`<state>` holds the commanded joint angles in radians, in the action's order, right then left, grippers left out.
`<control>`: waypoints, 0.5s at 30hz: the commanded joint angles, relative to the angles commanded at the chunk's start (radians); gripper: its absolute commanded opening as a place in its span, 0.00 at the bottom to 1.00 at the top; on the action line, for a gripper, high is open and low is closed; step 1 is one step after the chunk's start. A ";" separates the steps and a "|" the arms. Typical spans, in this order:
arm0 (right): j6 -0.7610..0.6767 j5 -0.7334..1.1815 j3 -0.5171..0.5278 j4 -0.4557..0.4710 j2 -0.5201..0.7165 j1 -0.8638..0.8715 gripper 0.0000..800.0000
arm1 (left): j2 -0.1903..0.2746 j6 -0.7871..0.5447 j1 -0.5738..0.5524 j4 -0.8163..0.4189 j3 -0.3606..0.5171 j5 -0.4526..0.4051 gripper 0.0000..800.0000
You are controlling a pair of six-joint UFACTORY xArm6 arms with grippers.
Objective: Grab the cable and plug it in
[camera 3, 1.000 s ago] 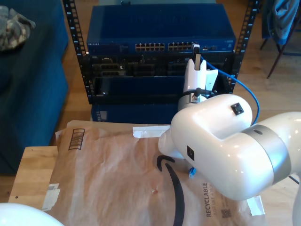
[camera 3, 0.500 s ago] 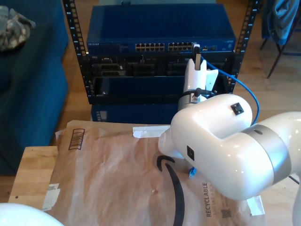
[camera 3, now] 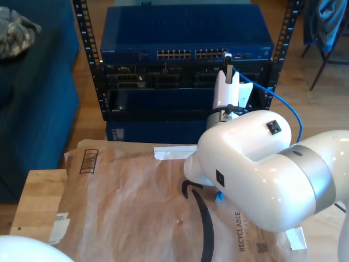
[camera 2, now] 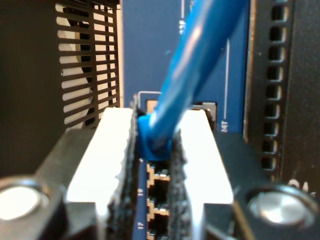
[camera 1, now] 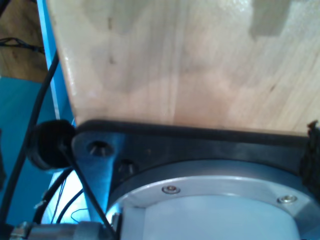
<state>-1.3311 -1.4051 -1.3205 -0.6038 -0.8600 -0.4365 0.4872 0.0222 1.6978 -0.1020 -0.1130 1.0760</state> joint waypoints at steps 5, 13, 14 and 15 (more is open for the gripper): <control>0.000 0.000 -0.006 -0.002 0.005 0.000 0.00 | 0.000 0.000 0.000 0.000 0.000 0.000 1.00; 0.002 0.000 -0.037 0.000 -0.009 -0.002 0.00 | 0.000 -0.002 0.000 0.000 0.000 0.000 1.00; 0.002 0.000 -0.038 0.000 -0.015 -0.002 0.00 | 0.000 -0.002 0.000 0.000 0.000 0.000 1.00; 0.002 0.000 -0.040 0.000 -0.018 -0.002 0.00 | 0.000 0.000 0.000 0.000 0.000 0.000 1.00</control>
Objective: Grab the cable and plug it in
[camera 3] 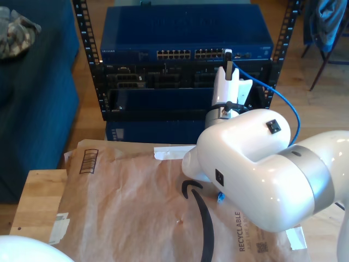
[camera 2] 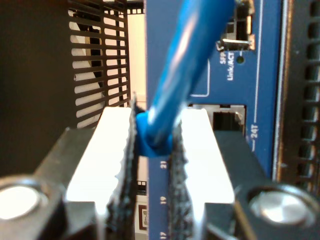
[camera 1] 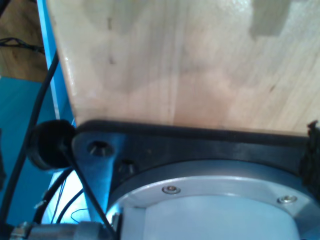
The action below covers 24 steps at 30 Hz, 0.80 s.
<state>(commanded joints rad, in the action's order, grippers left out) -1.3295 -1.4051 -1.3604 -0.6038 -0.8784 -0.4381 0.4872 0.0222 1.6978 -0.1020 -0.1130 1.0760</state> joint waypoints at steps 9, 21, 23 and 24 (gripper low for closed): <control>0.000 0.003 -0.041 0.002 -0.035 0.003 0.00 | 0.000 -0.002 0.000 0.000 0.000 0.000 1.00; -0.002 0.006 -0.054 0.006 -0.038 0.002 0.23 | 0.000 -0.002 0.000 0.000 0.000 0.000 1.00; -0.003 0.005 -0.041 0.012 -0.038 0.003 0.43 | 0.000 0.000 0.000 0.000 0.000 0.000 1.00; -0.003 0.003 -0.031 0.012 -0.034 0.003 0.47 | 0.000 0.000 0.000 0.000 0.000 0.000 1.00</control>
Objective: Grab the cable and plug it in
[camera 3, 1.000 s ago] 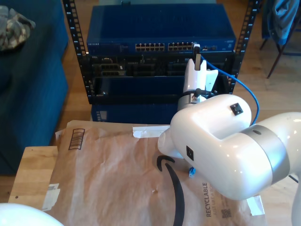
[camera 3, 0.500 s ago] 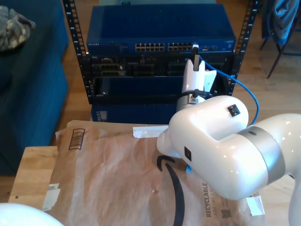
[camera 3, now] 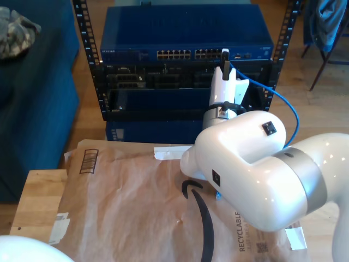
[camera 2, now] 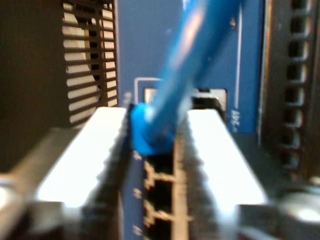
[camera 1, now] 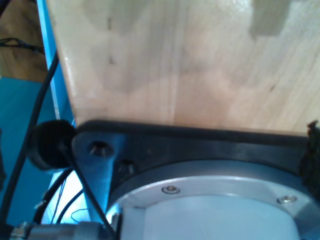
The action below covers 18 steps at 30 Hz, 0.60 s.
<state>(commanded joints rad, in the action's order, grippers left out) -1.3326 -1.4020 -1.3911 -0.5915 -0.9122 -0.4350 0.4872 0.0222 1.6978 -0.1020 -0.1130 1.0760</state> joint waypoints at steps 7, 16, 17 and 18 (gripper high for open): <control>-0.005 -0.011 0.147 -0.003 0.087 -0.009 0.51 | 0.000 0.000 0.000 0.000 0.000 0.000 1.00; -0.008 0.023 0.316 0.006 0.270 -0.006 0.51 | 0.000 0.000 0.000 0.000 0.000 0.000 1.00; -0.008 0.040 0.350 0.006 0.301 -0.005 0.51 | 0.000 0.000 0.000 0.000 0.000 0.000 1.00; -0.008 0.063 0.385 0.006 0.339 -0.002 0.51 | 0.000 0.000 0.000 0.000 0.000 0.000 1.00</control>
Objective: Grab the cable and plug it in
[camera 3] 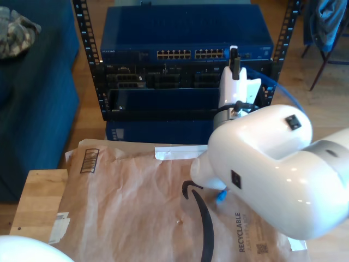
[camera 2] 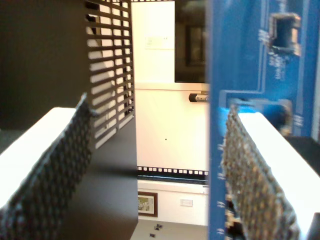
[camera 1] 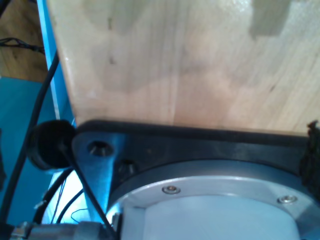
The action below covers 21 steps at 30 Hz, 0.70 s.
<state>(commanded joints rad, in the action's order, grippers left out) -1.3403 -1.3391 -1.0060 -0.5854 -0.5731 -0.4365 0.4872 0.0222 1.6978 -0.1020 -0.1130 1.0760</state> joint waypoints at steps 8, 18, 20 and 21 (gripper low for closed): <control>0.084 0.348 0.265 0.014 0.324 0.066 0.73 | 0.000 0.000 0.000 0.000 0.002 0.000 1.00; 0.377 0.723 0.410 0.034 0.617 0.334 0.80 | 0.000 0.000 0.000 0.000 0.000 0.000 1.00; 0.422 0.783 0.439 0.061 0.675 0.402 0.81 | 0.000 0.000 0.000 0.000 0.000 0.000 1.00; 0.434 0.813 0.451 0.080 0.703 0.440 0.83 | 0.000 -0.002 0.000 0.000 0.000 0.000 1.00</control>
<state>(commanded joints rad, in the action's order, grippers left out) -0.9060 -0.5259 -0.5549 -0.5056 0.1297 0.0038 0.4872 0.0207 1.6978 -0.1020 -0.1130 1.0760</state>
